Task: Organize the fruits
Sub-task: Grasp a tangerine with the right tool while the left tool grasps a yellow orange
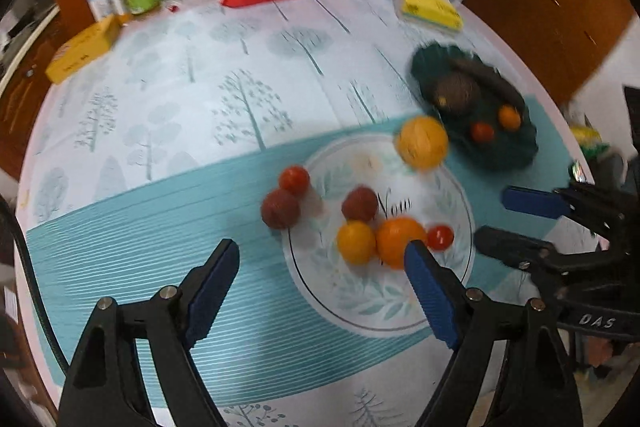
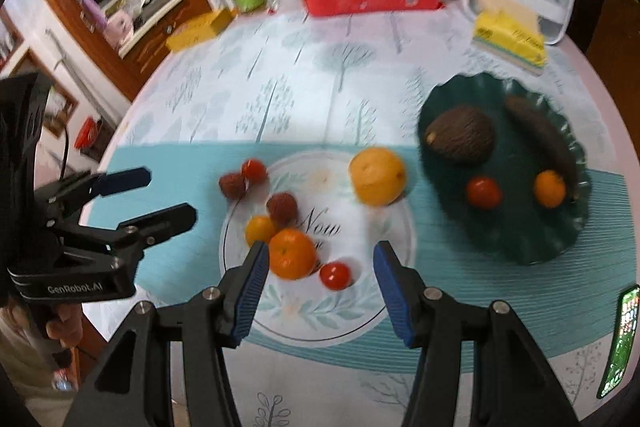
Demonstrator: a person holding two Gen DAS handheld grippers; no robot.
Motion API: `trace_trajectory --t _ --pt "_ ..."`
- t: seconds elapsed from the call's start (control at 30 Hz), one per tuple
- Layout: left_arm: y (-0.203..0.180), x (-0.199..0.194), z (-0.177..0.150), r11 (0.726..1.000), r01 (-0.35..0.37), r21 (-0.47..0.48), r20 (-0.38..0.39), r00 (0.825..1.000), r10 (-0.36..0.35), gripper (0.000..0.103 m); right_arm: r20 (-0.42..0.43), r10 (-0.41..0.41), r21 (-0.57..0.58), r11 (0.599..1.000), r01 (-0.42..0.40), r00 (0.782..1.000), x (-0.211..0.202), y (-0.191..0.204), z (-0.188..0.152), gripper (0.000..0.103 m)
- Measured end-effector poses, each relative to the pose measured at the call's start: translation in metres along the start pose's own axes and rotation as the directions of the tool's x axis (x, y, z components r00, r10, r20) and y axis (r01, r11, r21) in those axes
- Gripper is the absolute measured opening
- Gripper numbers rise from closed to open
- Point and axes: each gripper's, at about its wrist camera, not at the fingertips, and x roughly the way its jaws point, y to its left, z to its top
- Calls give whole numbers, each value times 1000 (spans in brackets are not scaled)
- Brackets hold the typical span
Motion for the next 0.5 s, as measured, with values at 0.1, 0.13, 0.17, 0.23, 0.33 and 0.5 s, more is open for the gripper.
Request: trace_trajectory --t 0.1,0.13,0.17,0.23,0.33,0.5 --pt "3 12 -5 1000 21 11 -27 999 -21 79 -37 7 -42 999 -8 999 20 11 -7 55" --pt "5 15 -6 1000 28 7 -35 999 -28 79 -42 5 -53 999 -7 999 25 13 -9 55" --pt "8 19 -7 999 36 -1 -44 998 -36 79 -50 -2 -72 997 -2 999 31 17 -11 55" --pt "11 21 -9 999 44 -10 -52 998 -45 79 -58 -12 -101 995 7 998 40 21 -13 55" --pt "15 25 -10 999 49 -20 -64 997 -50 79 -65 -18 -137 991 9 998 53 26 -14 55" --pt "15 30 -8 998 63 -28 -76 995 -65 78 -70 -21 -167 986 9 997 67 29 -11 55"
